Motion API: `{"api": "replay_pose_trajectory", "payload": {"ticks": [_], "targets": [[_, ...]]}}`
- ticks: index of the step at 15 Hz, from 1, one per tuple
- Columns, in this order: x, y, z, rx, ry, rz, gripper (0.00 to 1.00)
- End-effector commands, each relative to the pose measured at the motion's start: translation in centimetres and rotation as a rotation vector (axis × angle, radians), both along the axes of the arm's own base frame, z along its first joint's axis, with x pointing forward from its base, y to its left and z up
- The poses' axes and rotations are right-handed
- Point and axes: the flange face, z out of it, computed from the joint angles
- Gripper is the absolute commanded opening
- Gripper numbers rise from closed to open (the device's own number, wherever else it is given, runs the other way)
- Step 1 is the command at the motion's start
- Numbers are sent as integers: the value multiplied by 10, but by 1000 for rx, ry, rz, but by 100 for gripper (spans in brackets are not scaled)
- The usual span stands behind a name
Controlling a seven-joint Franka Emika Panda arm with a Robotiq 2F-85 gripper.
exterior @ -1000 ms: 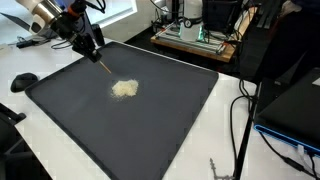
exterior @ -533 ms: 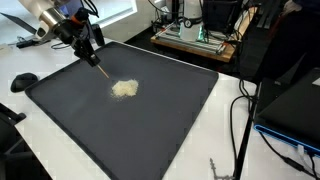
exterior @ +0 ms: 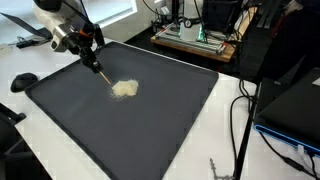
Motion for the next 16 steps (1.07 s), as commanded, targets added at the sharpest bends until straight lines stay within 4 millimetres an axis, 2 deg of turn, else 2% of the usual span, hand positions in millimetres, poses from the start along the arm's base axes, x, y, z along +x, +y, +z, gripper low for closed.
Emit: {"api": "replay_pose_trajectory", "payload": {"ticks": [1,4,7,16], "targets": [[-15,-19,-15,93,-37,-61,3],[-30,-29,-22,128,-53,-111,3],[-43,-27,-28,115,-57,-123,3],[-81,0,-28,107,-129,-235,3]]}}
